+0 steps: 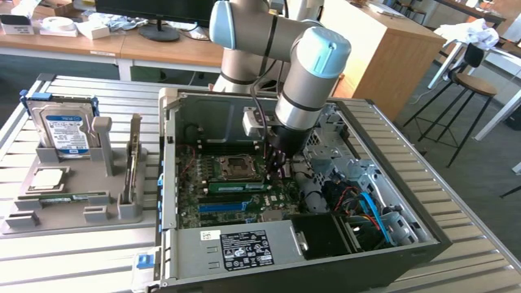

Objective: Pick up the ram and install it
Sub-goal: 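Press down the ram until it locks into place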

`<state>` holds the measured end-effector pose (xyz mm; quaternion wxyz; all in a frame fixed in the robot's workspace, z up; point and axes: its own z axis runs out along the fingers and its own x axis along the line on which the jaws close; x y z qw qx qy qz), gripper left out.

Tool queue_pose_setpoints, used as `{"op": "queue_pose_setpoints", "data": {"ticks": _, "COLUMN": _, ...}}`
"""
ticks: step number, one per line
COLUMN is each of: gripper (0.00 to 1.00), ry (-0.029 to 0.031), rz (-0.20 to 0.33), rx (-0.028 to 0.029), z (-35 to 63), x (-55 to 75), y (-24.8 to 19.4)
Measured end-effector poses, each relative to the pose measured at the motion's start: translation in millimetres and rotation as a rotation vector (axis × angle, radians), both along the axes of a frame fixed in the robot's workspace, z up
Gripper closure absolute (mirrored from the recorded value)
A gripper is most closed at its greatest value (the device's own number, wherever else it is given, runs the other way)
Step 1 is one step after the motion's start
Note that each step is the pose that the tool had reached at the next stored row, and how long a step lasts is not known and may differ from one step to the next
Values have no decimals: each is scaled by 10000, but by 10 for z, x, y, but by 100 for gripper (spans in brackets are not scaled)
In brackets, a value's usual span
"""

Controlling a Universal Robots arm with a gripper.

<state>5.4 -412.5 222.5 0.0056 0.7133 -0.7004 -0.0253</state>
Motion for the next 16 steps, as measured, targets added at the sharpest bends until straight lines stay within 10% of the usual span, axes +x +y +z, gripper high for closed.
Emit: {"op": "queue_pose_setpoints", "data": {"ticks": 16, "gripper": 90, "ry": 0, "rz": 0, "rx": 3, "z": 66, "x": 0, "y": 0}}
